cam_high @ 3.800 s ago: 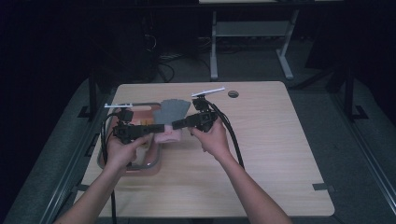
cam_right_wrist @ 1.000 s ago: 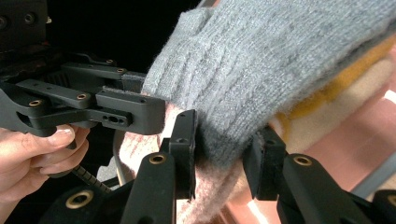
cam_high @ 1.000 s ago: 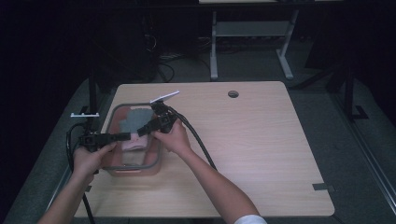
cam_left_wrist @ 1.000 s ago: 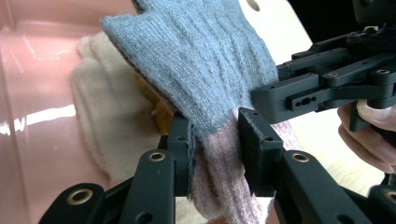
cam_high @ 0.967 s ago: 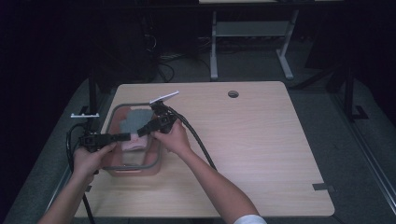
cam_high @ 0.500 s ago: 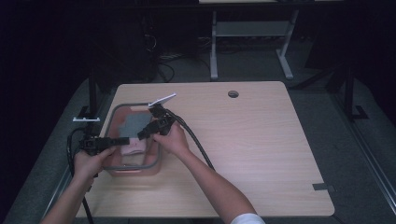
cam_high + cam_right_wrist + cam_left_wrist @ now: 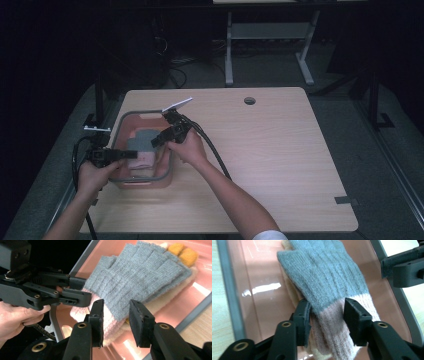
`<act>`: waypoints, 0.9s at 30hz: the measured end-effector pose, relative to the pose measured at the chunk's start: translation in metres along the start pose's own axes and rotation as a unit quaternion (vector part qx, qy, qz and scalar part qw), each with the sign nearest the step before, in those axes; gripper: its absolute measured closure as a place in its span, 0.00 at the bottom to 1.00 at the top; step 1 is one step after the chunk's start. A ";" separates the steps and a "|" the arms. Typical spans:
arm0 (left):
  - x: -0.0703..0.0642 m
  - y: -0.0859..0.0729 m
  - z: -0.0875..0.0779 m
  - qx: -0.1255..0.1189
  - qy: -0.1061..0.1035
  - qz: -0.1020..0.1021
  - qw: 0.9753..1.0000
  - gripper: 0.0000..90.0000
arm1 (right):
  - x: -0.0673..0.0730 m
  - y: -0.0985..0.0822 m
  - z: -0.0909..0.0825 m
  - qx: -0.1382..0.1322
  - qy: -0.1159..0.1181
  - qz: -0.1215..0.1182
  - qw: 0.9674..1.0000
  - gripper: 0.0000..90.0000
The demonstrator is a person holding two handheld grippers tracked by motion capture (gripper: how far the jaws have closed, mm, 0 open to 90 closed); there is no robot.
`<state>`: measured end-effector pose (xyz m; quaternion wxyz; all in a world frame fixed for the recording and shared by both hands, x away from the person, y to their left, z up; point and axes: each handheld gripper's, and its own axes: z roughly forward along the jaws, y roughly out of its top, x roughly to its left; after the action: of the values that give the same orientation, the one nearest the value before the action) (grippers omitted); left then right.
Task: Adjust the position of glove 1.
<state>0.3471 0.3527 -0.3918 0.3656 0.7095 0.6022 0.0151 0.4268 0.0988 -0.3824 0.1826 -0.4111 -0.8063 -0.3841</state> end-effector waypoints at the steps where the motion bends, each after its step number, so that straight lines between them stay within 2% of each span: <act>1: 0.000 0.001 -0.001 -0.002 0.002 -0.001 1.000 0.58 | -0.001 0.000 -0.001 0.000 -0.002 -0.003 1.000 0.72; 8: -0.003 0.005 -0.009 -0.017 0.007 -0.003 1.000 0.56 | -0.002 -0.001 -0.009 -0.010 0.002 0.006 1.000 0.70; 16: -0.005 0.010 -0.021 -0.035 0.002 -0.001 0.999 0.55 | -0.003 -0.006 -0.019 -0.018 0.008 0.001 1.000 0.66; 27: -0.021 0.020 -0.029 -0.063 -0.013 0.011 0.998 0.49 | -0.005 -0.011 -0.038 -0.034 -0.001 0.003 0.999 0.61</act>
<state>0.3444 0.3487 -0.3505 0.4170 0.6921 0.5873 0.0478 0.4200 0.0627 -0.3671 0.1691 -0.4198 -0.7916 -0.4105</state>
